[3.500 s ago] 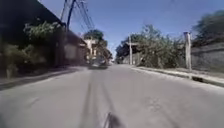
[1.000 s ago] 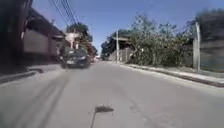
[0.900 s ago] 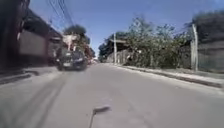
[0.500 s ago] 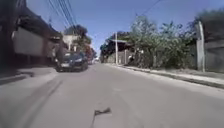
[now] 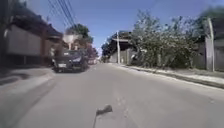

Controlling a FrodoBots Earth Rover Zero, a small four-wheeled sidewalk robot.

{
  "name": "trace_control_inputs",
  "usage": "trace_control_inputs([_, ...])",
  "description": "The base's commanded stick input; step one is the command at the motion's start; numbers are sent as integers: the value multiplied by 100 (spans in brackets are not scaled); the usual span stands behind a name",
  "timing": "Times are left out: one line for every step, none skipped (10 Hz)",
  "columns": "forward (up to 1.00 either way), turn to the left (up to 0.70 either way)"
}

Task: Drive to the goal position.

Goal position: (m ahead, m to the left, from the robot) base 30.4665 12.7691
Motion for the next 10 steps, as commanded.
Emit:
trace_control_inputs([100,13])
trace_control_inputs([100,37])
trace_control_inputs([100,36])
trace_control_inputs([100,18])
trace_control_inputs([100,-1])
trace_control_inputs([100,-2])
trace_control_inputs([100,-2])
trace_control_inputs([100,-2])
trace_control_inputs([100,-2])
trace_control_inputs([100,-2])
